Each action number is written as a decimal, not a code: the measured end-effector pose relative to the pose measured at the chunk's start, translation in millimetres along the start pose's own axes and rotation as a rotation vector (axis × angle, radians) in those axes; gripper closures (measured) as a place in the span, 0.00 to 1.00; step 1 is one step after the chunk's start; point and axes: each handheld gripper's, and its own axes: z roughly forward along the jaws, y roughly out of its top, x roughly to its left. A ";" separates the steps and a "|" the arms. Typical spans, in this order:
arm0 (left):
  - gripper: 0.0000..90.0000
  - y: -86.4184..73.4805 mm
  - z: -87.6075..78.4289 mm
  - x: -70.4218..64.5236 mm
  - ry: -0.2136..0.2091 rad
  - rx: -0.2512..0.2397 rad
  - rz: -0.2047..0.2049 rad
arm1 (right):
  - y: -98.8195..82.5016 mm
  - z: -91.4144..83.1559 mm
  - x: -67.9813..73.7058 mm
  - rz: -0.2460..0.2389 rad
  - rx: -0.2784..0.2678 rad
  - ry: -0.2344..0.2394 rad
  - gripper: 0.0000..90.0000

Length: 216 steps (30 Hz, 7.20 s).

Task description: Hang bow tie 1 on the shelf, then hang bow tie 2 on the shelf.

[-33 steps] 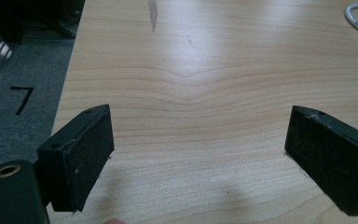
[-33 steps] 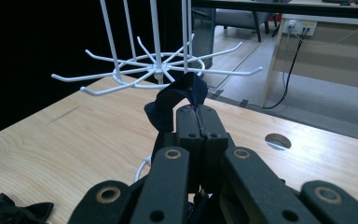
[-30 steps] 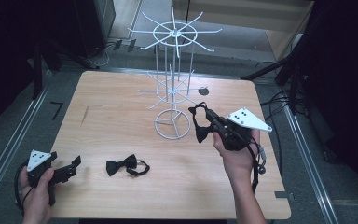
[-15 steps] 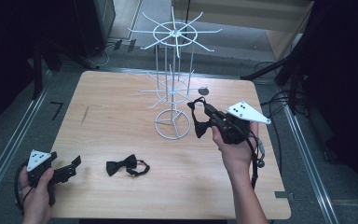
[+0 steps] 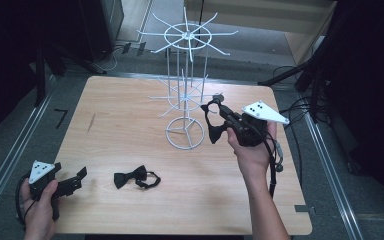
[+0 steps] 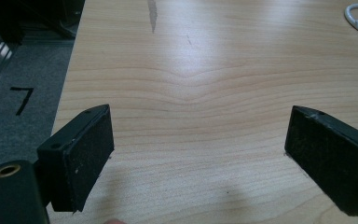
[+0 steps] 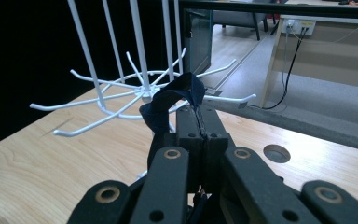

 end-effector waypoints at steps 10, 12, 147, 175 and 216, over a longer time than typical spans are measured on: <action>0.09 0.2 -0.2 0.5 -0.005 0.005 0.000 | -9.9 14.1 -17.3 0.073 0.037 0.014 1.00; 0.09 0.2 -0.1 0.6 -0.005 0.006 0.001 | -13.8 17.1 -21.2 0.091 0.049 0.017 1.00; 0.09 1.1 1.7 -1.8 -0.023 0.006 0.014 | -165.5 87.8 138.8 -0.137 0.487 0.260 0.98; 0.09 1.0 1.6 -2.3 -0.020 0.005 0.020 | -129.0 47.0 107.8 -0.158 0.298 0.175 0.99; 0.09 0.8 1.5 -2.7 -0.026 0.006 0.016 | -65.2 1.2 71.1 -0.151 0.120 0.080 0.99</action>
